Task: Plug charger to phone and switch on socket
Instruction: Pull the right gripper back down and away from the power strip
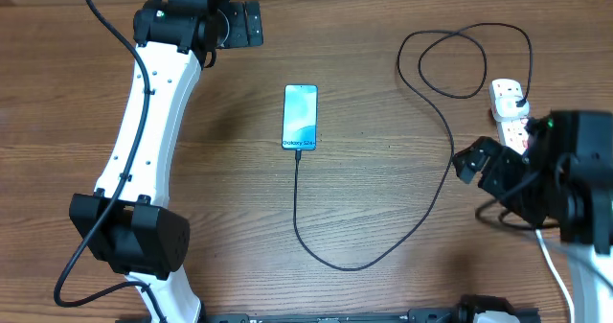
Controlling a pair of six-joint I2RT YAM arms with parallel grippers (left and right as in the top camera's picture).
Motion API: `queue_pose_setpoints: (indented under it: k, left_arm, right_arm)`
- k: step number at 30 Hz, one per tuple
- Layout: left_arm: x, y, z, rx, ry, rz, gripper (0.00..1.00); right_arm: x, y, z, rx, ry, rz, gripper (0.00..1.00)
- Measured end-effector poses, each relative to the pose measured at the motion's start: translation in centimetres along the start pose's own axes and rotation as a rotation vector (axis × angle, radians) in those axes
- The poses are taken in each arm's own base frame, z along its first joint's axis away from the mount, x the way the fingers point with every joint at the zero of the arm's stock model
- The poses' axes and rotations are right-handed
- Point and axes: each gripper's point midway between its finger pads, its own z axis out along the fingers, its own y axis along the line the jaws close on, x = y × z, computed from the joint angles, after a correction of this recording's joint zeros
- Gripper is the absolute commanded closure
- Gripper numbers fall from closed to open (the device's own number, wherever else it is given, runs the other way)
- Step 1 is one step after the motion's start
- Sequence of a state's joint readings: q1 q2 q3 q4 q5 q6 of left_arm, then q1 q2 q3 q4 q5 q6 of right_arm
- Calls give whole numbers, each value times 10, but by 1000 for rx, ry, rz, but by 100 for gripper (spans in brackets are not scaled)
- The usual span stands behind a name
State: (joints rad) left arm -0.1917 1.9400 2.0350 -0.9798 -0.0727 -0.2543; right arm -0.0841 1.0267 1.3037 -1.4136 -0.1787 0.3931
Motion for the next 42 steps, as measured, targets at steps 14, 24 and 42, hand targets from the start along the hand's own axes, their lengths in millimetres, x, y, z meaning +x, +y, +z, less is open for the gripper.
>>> queue_pose_setpoints:
  k: [14,24,42]
  left_arm:
    - [0,0,0,0,0,0,1]
    - [0,0,0,0,0,0,0]
    - [0,0,0,0,0,0,1]
  right_arm:
    - [15,-3,-71,-89,-314,-60,0]
    - [10,-4,-73,-149,-507,-114,0]
    - [1,15,-17,-297,-784,-380,0]
